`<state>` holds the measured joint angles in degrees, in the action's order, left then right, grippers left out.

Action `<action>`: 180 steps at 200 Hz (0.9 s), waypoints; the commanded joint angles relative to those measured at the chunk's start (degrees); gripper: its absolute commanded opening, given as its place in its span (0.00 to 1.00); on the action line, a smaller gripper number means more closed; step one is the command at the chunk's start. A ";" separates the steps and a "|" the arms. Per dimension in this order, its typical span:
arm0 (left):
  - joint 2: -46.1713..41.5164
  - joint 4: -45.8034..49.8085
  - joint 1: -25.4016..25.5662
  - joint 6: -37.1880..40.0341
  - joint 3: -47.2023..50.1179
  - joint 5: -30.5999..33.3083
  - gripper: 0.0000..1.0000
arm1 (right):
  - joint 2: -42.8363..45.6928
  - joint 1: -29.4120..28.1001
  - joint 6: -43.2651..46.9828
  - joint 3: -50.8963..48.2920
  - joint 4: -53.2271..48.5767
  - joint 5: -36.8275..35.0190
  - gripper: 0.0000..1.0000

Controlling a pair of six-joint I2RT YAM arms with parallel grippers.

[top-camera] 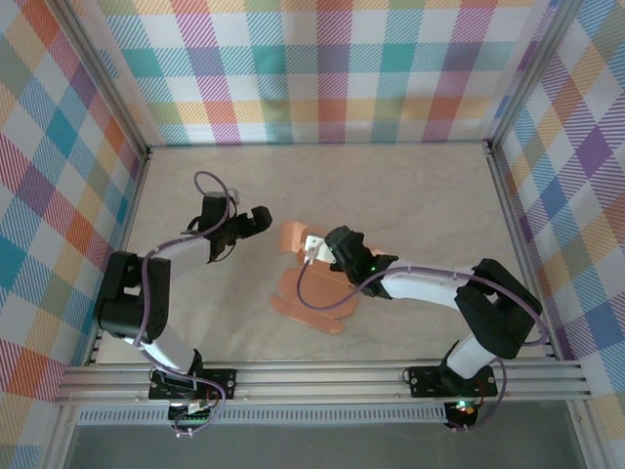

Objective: Fold the paper box

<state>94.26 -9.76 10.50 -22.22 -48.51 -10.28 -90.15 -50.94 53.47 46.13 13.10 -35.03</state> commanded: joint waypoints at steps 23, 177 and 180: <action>6.28 0.85 -1.10 1.06 -4.73 -5.50 0.91 | -0.77 -2.54 13.06 -4.71 21.27 -7.42 0.00; 10.49 -0.53 1.71 7.13 -5.34 -19.72 0.73 | -12.17 -3.55 25.91 -8.97 46.49 -13.01 0.00; 10.57 -0.45 1.71 7.18 -5.37 -19.77 0.73 | -12.57 -3.55 26.40 -9.08 47.77 -13.35 0.00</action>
<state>103.44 -9.43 11.55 -16.62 -52.64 -28.08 -100.49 -54.04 75.48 38.06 49.28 -45.67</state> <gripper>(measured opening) 0.733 0.057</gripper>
